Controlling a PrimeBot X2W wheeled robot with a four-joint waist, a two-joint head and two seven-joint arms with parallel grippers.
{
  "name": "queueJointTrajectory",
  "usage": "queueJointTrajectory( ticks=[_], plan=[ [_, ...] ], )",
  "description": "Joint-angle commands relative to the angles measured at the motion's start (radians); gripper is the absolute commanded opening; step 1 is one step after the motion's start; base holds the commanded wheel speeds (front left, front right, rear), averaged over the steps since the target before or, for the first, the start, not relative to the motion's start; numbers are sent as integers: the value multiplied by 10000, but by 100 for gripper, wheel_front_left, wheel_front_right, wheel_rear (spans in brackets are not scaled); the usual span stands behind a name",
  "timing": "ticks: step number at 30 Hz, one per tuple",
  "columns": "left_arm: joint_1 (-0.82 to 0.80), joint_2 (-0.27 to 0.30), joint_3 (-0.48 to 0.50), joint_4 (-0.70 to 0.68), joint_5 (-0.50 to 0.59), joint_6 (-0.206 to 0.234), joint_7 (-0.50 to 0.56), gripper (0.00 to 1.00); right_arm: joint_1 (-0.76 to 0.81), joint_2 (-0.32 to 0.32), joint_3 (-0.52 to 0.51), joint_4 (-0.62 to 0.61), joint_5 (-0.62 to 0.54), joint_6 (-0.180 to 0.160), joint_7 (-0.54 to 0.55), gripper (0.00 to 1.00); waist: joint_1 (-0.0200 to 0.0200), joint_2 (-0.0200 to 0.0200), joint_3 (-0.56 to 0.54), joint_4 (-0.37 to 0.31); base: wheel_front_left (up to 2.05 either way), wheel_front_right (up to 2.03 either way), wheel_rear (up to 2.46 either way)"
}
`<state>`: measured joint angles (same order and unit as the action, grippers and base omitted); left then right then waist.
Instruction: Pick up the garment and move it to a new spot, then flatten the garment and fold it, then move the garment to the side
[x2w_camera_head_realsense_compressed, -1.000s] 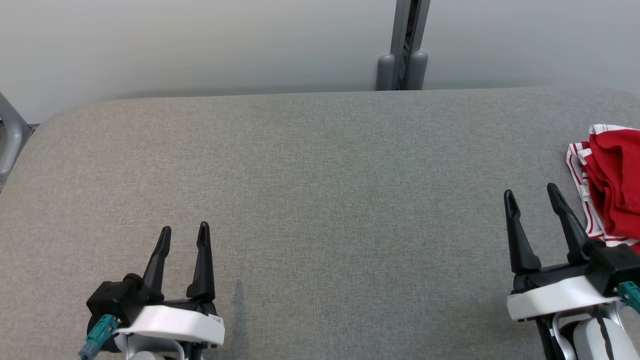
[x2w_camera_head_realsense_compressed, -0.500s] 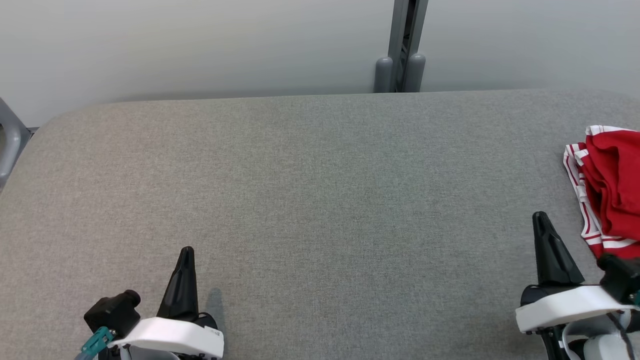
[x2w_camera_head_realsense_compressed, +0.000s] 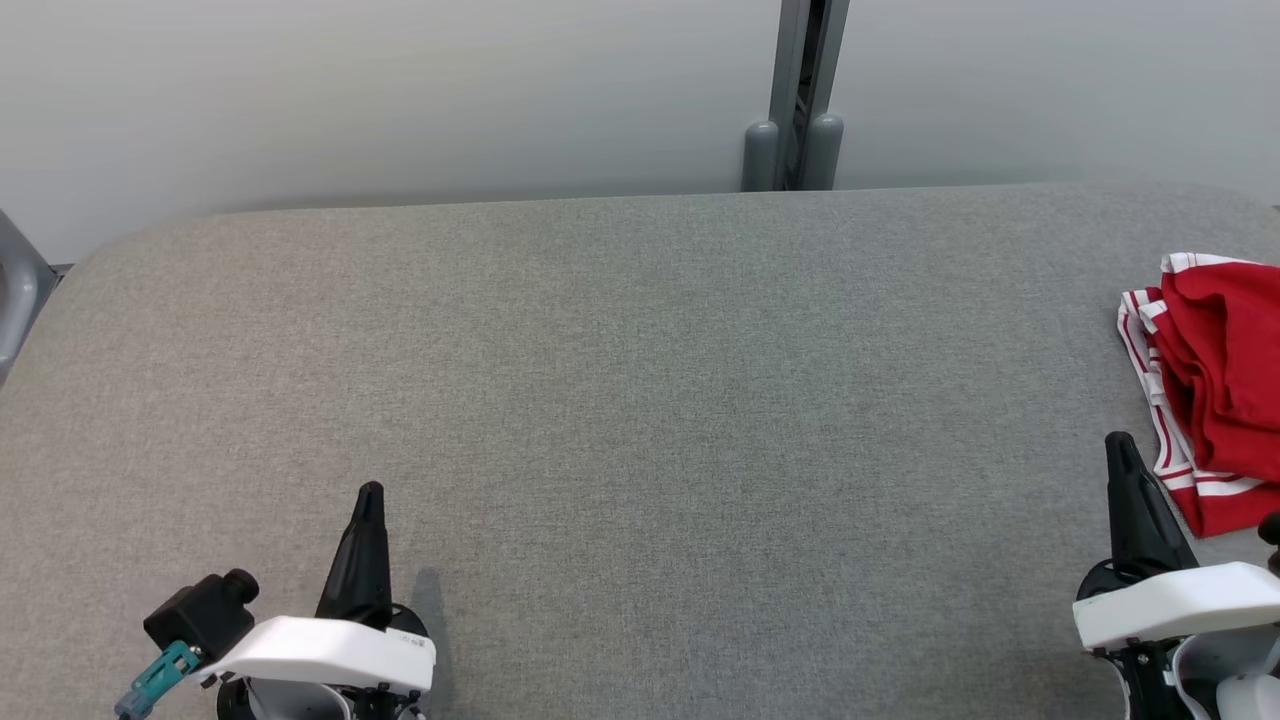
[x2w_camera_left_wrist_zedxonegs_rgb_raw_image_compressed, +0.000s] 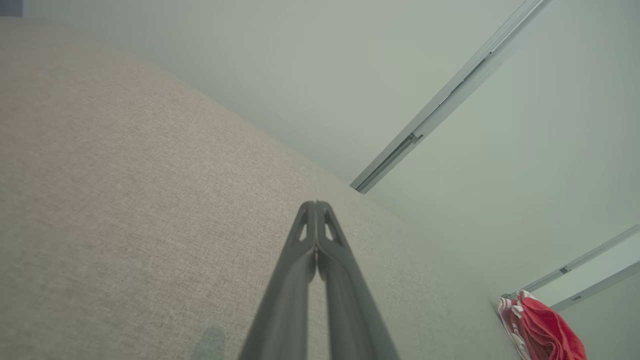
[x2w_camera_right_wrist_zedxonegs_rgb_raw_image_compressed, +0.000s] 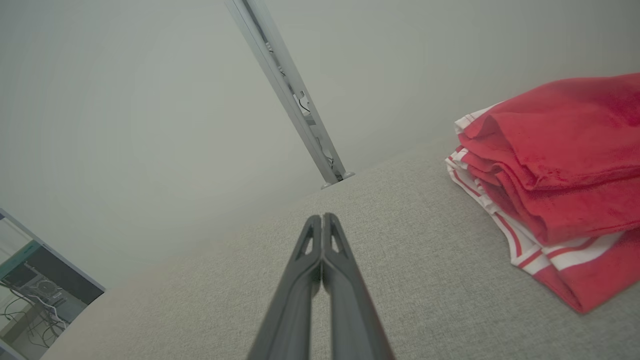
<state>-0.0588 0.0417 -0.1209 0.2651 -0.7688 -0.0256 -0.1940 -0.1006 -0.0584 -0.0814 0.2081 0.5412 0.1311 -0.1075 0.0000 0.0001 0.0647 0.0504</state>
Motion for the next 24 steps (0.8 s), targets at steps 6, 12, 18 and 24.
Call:
queueJointTrajectory(
  ticks=[6,12,18,24],
  plan=[
    [-447,47,52,-63,-995,-142,171,0,-136,-38,-320,-80,1176,-2,403,0,0,-1,-41,-32,0,0,0],
    [-545,53,61,-10,-1719,-230,299,0,-132,-28,-533,-42,2044,-1,713,0,0,-1,-80,-62,0,0,0],
    [-638,58,69,40,-2402,-312,426,0,-128,-20,-732,-3,2855,-2,1013,0,0,-1,-119,-92,0,0,0],
    [-719,63,77,86,-3045,-387,545,0,-125,-11,-930,32,3625,-2,1286,0,0,-1,-158,-122,0,0,0]
  ],
)
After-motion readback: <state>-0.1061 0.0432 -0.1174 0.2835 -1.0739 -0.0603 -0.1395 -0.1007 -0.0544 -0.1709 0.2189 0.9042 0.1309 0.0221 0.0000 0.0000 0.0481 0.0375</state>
